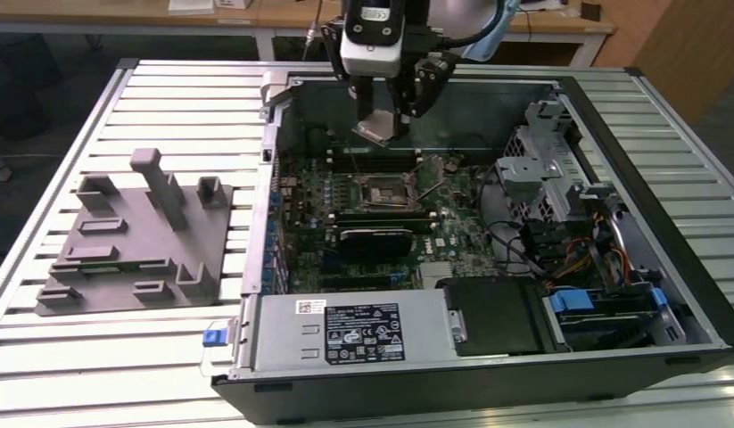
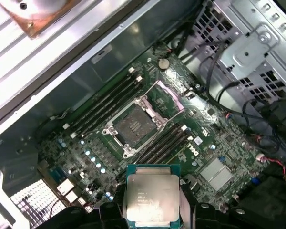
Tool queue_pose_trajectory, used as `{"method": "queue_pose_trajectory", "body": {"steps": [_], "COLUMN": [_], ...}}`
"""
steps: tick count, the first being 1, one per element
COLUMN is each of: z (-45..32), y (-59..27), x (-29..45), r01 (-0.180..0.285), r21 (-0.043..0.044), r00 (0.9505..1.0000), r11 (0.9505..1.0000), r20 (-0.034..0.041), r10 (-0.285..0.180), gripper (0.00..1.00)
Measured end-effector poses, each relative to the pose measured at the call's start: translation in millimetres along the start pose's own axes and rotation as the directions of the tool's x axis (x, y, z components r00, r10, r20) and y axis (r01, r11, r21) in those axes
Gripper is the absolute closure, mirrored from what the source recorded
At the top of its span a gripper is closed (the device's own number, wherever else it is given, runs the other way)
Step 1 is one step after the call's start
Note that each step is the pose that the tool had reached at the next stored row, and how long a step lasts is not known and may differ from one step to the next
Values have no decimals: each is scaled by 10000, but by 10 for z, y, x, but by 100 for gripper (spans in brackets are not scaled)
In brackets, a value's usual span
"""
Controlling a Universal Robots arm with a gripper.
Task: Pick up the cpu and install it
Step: 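Place the cpu into insertion slot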
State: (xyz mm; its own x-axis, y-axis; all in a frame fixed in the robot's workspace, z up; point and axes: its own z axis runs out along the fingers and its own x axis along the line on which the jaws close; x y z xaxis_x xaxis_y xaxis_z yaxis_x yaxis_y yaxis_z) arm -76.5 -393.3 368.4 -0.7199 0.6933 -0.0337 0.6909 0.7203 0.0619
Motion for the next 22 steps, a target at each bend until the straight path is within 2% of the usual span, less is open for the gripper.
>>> {"method": "queue_pose_trajectory", "body": {"steps": [4,7,15,19,22], "z": [9,17,27,30,33], "y": [-1,-1,7,13,17], "x": [0,1,8,13,16], "r01": [-723,-1273,-2315,-2756,-3115], "r21": [23,38,61,70,75], "r00": [9974,9918,9727,9611,9501], "r11": [9974,9919,9728,9613,9502], "r20": [46,82,153,185,211], "r10": [723,1272,2314,2754,3113], "gripper": [47,47,47,47,47]}}
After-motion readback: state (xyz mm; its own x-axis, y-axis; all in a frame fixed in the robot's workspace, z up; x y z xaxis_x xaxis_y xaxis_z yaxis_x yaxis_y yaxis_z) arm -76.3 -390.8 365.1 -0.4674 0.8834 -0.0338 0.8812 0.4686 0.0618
